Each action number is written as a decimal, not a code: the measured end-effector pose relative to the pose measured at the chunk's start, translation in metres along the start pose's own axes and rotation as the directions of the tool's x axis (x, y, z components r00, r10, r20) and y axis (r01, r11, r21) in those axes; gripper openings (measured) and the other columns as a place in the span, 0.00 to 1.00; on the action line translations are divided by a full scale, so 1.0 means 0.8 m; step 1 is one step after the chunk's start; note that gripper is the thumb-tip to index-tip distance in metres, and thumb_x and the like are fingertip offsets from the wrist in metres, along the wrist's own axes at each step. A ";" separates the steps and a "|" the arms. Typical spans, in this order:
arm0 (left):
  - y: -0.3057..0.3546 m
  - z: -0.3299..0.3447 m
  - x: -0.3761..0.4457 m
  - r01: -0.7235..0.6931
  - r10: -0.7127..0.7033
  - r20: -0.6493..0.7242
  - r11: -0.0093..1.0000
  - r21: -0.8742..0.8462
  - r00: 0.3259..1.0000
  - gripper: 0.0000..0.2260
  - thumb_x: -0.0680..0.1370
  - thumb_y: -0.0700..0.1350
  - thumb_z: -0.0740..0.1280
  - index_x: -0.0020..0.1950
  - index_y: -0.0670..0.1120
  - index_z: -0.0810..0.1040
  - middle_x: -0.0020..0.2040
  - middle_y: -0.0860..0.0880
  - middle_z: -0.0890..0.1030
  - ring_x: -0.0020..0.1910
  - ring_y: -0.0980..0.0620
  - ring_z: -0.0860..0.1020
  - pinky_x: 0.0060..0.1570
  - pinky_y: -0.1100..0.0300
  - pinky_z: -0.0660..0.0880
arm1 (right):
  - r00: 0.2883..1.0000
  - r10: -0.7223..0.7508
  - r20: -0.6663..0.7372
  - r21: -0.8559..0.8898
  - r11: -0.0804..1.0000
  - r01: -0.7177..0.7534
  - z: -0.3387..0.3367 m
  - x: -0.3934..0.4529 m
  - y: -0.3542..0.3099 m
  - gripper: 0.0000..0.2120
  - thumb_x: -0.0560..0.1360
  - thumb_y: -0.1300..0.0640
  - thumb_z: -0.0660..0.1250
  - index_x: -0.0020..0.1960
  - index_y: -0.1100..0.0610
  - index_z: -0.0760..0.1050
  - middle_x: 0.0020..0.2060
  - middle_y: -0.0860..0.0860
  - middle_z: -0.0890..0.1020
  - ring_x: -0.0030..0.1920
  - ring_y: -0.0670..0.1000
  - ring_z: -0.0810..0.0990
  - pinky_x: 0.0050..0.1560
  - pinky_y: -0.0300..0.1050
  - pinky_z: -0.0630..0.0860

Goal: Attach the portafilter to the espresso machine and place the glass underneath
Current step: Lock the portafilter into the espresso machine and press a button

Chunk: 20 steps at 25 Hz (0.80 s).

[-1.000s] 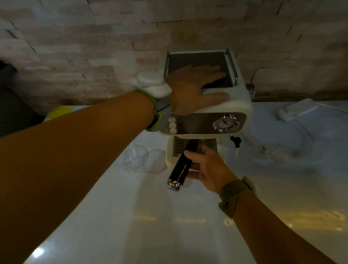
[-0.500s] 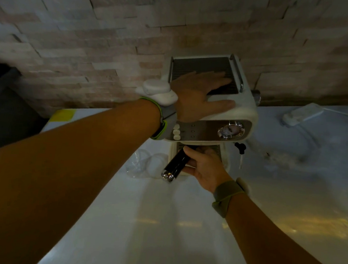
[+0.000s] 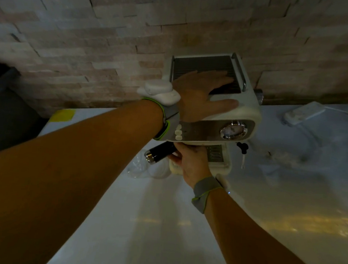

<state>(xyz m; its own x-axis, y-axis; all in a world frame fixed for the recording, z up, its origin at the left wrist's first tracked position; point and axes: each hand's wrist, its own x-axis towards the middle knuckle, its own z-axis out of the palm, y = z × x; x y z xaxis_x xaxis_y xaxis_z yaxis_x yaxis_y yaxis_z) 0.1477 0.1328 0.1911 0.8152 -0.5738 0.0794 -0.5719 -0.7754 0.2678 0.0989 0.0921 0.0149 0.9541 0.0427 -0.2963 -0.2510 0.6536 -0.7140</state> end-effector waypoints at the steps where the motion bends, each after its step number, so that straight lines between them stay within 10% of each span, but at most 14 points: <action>1: 0.001 0.000 0.000 -0.004 0.004 -0.003 1.000 -0.004 1.000 0.30 0.77 0.64 0.57 0.76 0.54 0.59 0.78 0.52 0.59 0.77 0.52 0.56 0.72 0.59 0.47 | 1.000 -0.008 -0.003 -0.017 1.000 0.008 -0.002 -0.002 0.000 0.14 0.73 0.67 0.69 0.59 0.61 0.78 0.51 0.56 0.83 0.53 0.56 0.81 0.37 0.42 0.82; 11: -0.004 -0.001 0.002 -0.061 0.053 0.119 0.996 0.063 0.991 0.36 0.72 0.68 0.62 0.76 0.60 0.54 0.80 0.54 0.52 0.78 0.52 0.49 0.75 0.46 0.41 | 0.968 0.227 0.110 0.015 0.973 -0.230 -0.033 -0.039 -0.022 0.08 0.75 0.67 0.64 0.52 0.59 0.76 0.35 0.55 0.83 0.35 0.54 0.84 0.39 0.48 0.82; 20: -0.010 -0.001 0.003 -0.120 0.103 0.141 0.986 0.118 0.985 0.39 0.71 0.67 0.65 0.77 0.60 0.52 0.80 0.53 0.50 0.78 0.52 0.47 0.73 0.46 0.38 | 0.899 0.406 0.166 -0.326 0.883 -0.339 -0.051 -0.052 -0.061 0.09 0.72 0.69 0.65 0.47 0.56 0.74 0.33 0.54 0.80 0.32 0.50 0.81 0.36 0.49 0.81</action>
<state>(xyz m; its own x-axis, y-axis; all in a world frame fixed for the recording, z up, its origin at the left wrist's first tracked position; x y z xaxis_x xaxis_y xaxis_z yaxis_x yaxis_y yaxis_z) 0.1542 0.1379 0.1903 0.7310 -0.6817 -0.0295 -0.6722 -0.7269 0.1407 0.0647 0.0278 0.0360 0.7824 0.4294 -0.4510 -0.5980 0.3161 -0.7365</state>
